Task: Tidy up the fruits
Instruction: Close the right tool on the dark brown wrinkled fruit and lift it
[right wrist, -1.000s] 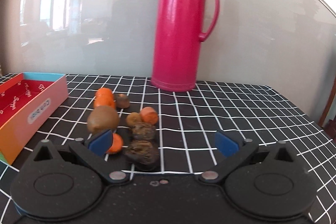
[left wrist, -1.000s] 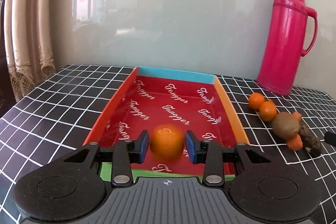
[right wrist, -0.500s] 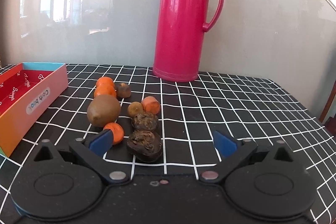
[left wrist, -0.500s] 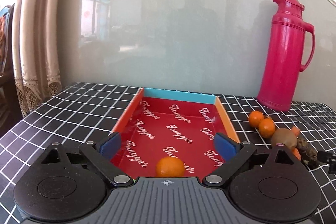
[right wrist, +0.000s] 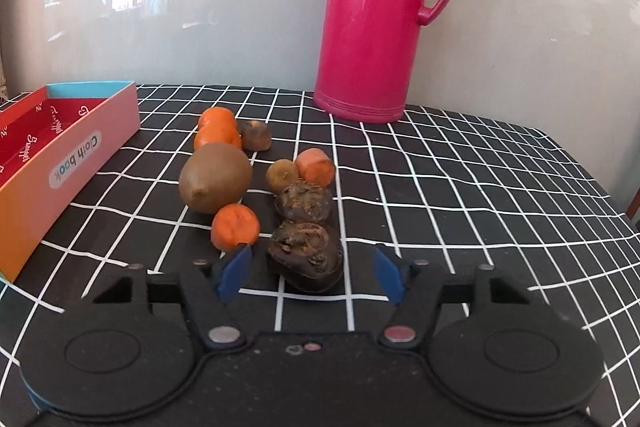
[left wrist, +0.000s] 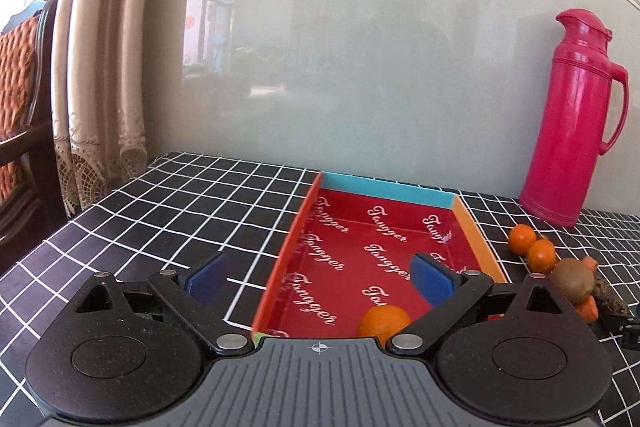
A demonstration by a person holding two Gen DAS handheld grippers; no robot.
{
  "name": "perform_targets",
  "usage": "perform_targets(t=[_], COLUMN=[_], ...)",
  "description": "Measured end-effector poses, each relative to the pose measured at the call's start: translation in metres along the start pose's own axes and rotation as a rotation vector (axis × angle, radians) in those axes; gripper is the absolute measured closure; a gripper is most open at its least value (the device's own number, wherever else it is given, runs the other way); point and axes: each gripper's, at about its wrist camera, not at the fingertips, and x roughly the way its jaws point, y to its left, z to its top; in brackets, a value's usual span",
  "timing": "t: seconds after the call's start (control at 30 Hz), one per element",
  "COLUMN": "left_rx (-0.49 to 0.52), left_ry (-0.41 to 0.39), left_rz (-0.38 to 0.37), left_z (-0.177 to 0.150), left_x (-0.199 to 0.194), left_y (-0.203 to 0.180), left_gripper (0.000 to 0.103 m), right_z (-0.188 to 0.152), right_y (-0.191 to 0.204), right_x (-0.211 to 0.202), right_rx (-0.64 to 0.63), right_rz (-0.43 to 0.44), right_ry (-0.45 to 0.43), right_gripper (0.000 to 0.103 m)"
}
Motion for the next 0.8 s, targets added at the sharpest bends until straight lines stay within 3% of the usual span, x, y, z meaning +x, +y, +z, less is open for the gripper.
perform_targets(t=[0.1,0.27,0.47,0.8], left_rx=[-0.006,-0.029,-0.03,-0.074], left_ry=[0.001,-0.006,-0.019,-0.013], left_rz=[0.007,0.019,0.041,0.132], left_z=[0.0,0.003,0.001,-0.006], left_x=[0.001,-0.001,-0.008,-0.017], left_y=[0.006,0.018,0.028,0.08], left_gripper=[0.006,0.006,0.006,0.006], right_z=[0.001,0.002,0.008,0.026], right_y=[0.004,0.006,0.015,0.088], right_x=[0.008,0.01,-0.004,-0.042], right_rx=[-0.008,-0.021,-0.016,-0.092], right_rz=[-0.011,-0.017,-0.023,0.143], right_ry=[0.032,0.034,-0.025,-0.253], right_gripper=[0.059,0.06,0.06,0.06])
